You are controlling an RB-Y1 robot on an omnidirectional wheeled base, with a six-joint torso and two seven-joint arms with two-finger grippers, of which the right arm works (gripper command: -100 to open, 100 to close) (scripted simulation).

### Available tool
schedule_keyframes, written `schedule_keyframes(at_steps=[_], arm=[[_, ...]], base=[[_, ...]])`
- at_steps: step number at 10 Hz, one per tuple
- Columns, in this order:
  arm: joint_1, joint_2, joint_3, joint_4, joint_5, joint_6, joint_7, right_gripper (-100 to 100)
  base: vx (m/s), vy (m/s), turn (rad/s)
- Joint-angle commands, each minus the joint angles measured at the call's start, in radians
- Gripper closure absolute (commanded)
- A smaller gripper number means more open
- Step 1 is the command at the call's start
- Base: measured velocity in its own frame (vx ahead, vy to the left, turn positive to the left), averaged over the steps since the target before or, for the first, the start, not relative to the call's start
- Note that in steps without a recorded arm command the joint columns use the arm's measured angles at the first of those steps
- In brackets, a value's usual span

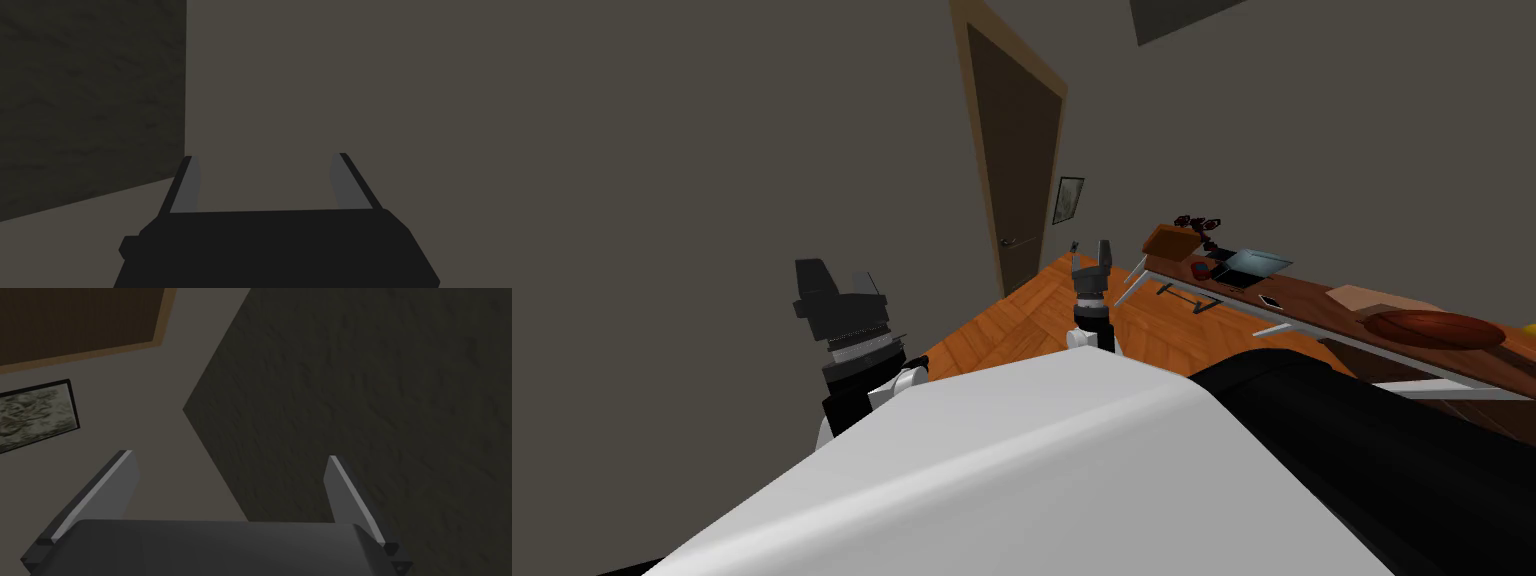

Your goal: Pull the door open

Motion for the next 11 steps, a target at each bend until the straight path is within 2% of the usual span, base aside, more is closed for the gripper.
schedule_keyframes(at_steps=[1,6,11], arm=[[-0.013,-0.011,-0.003,0.03,-0.001,-0.004,-0.001,-100],[-0.069,-0.048,-0.017,0.16,-0.006,-0.02,-0.003,-100],[-0.114,-0.072,-0.028,0.264,-0.01,-0.034,-0.005,-100]], base=[[0.042,-0.027,0.089],[0.107,-0.048,0.108],[0.083,-0.045,0.092]])
